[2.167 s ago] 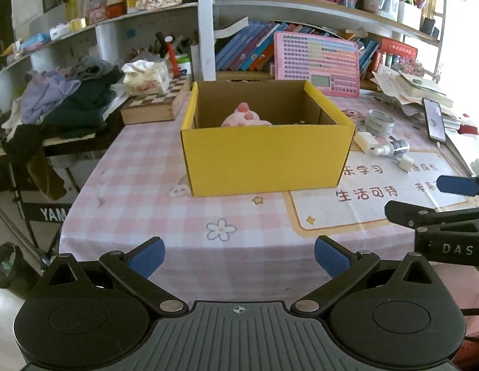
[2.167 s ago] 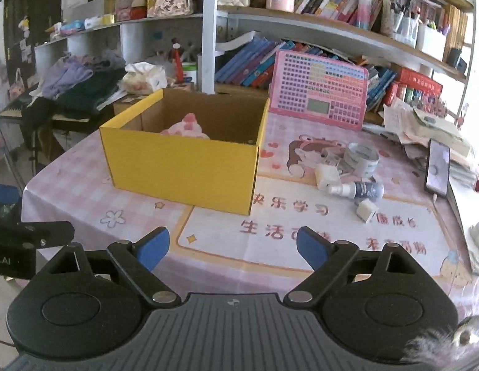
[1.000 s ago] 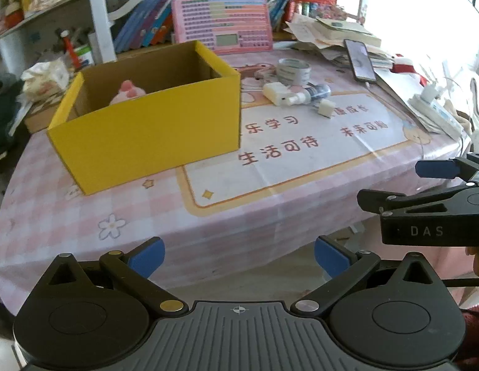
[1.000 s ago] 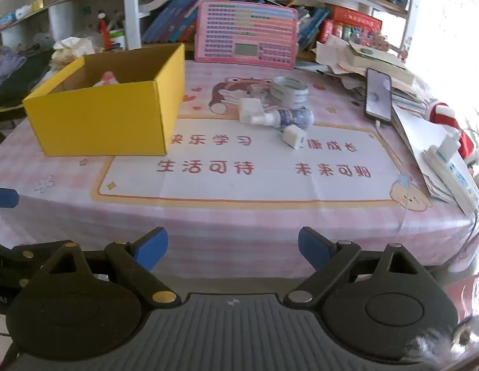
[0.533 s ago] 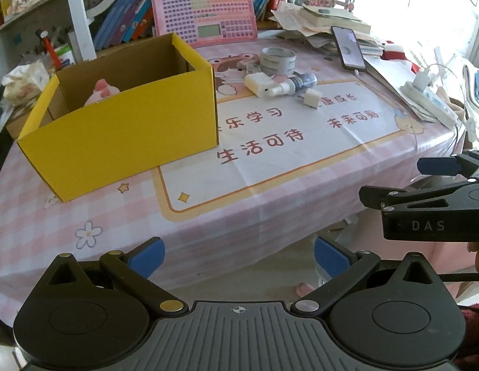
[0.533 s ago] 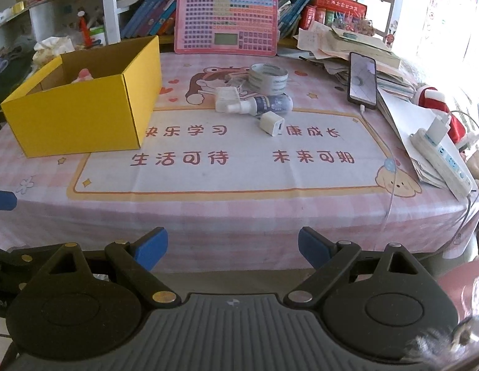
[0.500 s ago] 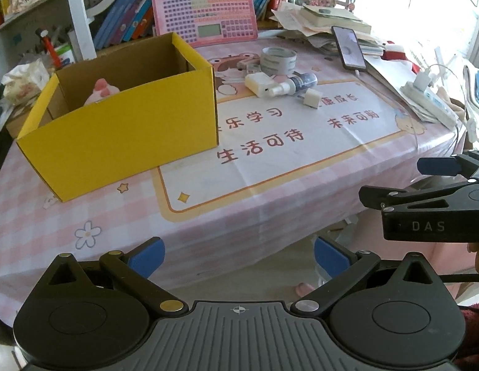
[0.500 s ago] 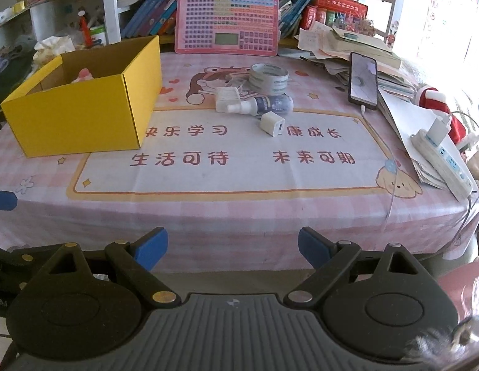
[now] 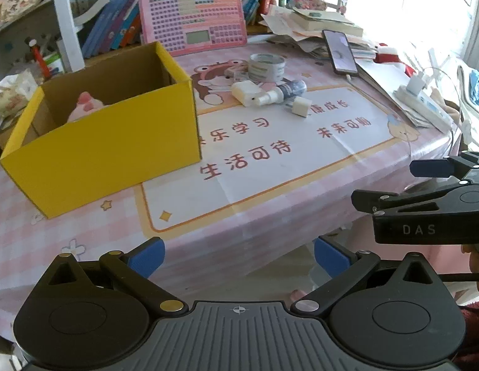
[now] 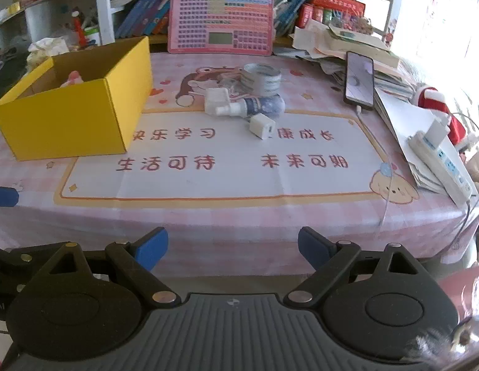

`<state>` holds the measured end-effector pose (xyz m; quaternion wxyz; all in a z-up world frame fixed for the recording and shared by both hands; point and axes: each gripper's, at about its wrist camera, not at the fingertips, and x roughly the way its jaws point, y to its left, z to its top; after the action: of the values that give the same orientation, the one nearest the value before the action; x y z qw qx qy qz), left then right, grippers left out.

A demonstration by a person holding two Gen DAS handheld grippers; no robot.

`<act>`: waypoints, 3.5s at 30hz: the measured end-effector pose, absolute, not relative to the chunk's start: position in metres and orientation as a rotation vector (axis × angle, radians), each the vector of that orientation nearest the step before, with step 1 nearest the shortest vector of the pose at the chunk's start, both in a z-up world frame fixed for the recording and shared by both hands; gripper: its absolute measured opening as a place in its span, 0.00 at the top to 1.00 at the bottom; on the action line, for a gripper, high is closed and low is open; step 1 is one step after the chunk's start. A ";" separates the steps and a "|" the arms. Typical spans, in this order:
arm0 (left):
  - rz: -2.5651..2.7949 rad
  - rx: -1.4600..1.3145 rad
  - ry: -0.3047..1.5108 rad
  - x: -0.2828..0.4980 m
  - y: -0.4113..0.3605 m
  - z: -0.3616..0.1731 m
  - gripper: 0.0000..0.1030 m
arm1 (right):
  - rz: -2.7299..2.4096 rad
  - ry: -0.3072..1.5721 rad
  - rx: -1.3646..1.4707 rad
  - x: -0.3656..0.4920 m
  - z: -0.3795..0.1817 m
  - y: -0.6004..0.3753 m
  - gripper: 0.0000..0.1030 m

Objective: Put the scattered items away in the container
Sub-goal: 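Move both tools toward the white spray bottle and white charger, then close the left tool on the white charger while the right tool grasps the spray bottle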

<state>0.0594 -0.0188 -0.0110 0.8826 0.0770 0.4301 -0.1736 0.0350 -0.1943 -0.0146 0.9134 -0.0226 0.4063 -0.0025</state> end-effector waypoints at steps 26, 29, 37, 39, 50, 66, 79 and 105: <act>-0.453 0.188 0.902 0.109 -0.082 -0.022 0.00 | -0.049 0.858 -0.028 0.081 -0.021 -0.252 0.18; -0.452 0.202 0.894 0.123 -0.091 -0.020 0.00 | -0.036 0.854 -0.025 0.098 -0.020 -0.259 0.18; -0.444 0.195 0.885 0.156 -0.117 -0.018 0.00 | -0.018 0.822 -0.017 0.137 -0.013 -0.286 0.18; -0.436 0.191 0.887 0.164 -0.124 -0.018 0.00 | -0.015 0.820 -0.011 0.145 -0.013 -0.293 0.18; -0.412 0.258 0.912 0.198 -0.156 -0.022 0.00 | 0.018 0.830 0.107 0.183 -0.024 -0.321 0.18; -0.428 0.222 0.933 0.246 -0.180 -0.034 0.05 | 0.079 0.810 0.163 0.245 -0.024 -0.355 0.18; -0.413 0.180 0.968 0.271 -0.206 -0.055 0.30 | 0.178 0.829 0.107 0.283 -0.027 -0.362 0.18; -0.394 0.095 0.966 0.293 -0.205 -0.070 0.58 | 0.293 0.871 0.046 0.305 -0.032 -0.336 0.18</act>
<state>0.2927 -0.2052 -0.0701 0.8658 0.0456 0.4614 -0.1883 0.3048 -0.3362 -0.0319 0.8960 0.0221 0.4202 0.1416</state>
